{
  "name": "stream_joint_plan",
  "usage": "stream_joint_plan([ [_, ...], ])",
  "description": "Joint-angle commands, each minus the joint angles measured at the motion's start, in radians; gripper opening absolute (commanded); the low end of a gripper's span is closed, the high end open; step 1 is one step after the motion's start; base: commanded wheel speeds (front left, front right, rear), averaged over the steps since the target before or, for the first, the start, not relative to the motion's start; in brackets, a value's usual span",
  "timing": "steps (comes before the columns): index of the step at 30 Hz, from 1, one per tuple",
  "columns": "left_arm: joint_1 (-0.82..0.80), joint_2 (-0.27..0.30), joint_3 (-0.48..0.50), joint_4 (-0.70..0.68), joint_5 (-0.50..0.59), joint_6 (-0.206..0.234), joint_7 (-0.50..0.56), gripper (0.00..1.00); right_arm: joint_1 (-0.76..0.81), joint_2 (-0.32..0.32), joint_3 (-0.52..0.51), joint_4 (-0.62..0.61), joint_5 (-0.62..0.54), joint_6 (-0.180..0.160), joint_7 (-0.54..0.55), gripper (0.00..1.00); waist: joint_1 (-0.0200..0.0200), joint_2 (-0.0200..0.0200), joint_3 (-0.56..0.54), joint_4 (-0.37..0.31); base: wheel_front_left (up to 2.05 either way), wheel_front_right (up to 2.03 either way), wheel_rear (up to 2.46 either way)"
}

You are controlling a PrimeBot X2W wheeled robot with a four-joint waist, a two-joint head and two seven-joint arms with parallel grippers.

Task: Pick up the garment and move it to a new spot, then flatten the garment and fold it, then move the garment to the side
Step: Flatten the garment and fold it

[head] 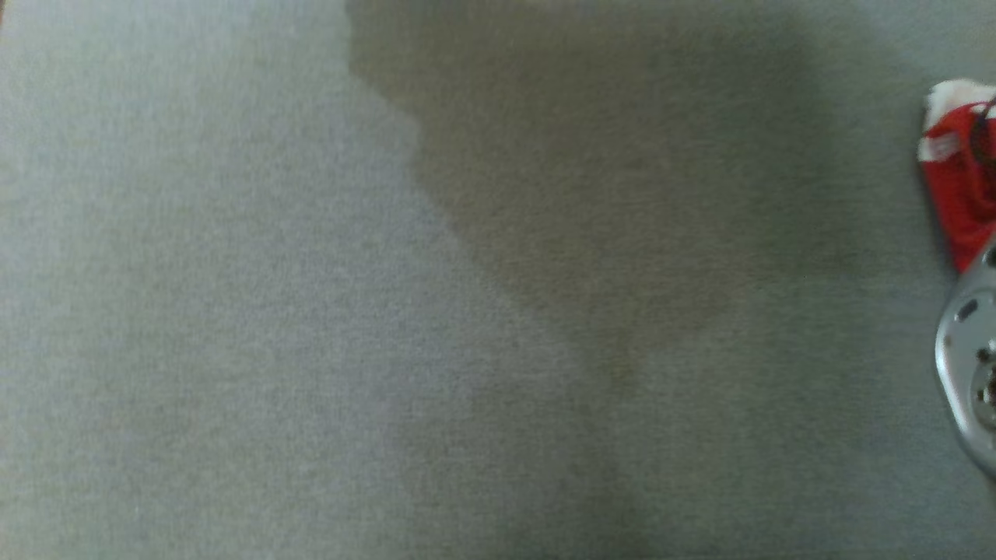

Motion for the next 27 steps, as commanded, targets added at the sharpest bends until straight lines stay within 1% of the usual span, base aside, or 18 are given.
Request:
stream_joint_plan([
  [1,-0.031,0.013,0.029,0.009,-0.015,-0.011,-0.012,0.0,-0.041,0.035,0.006,0.014,-0.017,0.007,-0.024,0.0,0.0003,0.0,0.064,0.036,0.0,0.0,0.0],
  [5,0.037,-0.024,0.04,0.046,-0.072,-0.03,-0.046,0.0,-0.029,0.041,0.008,0.107,-0.039,0.007,-0.092,0.0,0.0003,0.0,0.141,0.059,0.0,0.0,0.0],
  [9,0.152,-0.038,0.043,0.048,-0.111,-0.042,-0.102,0.0,0.022,0.043,0.002,0.197,-0.021,0.007,-0.163,0.0,0.0003,0.0,0.196,0.076,0.0,0.0,0.0],
  [13,0.286,-0.038,0.042,0.025,-0.142,-0.044,-0.158,0.0,0.09,0.044,0.028,0.27,0.022,0.007,-0.232,0.0,0.0003,0.0,0.208,0.081,0.0,0.0,0.0],
  [18,0.424,-0.025,0.053,-0.036,-0.178,-0.038,-0.203,0.0,0.167,0.044,0.048,0.298,0.074,0.007,-0.289,0.0,0.0003,0.0,0.192,0.084,0.0,0.0,0.0],
  [22,0.581,-0.005,0.062,-0.135,-0.208,-0.012,-0.23,0.0,0.273,0.044,0.07,0.283,0.152,0.007,-0.321,0.0,0.0003,0.0,0.152,0.084,0.0,0.0,0.0],
  [27,0.794,0.031,0.076,-0.284,-0.227,0.053,-0.254,0.0,0.447,0.044,0.089,0.2,0.265,0.007,-0.33,0.0,0.0003,0.0,0.08,0.08,0.0,0.0,0.0],
])
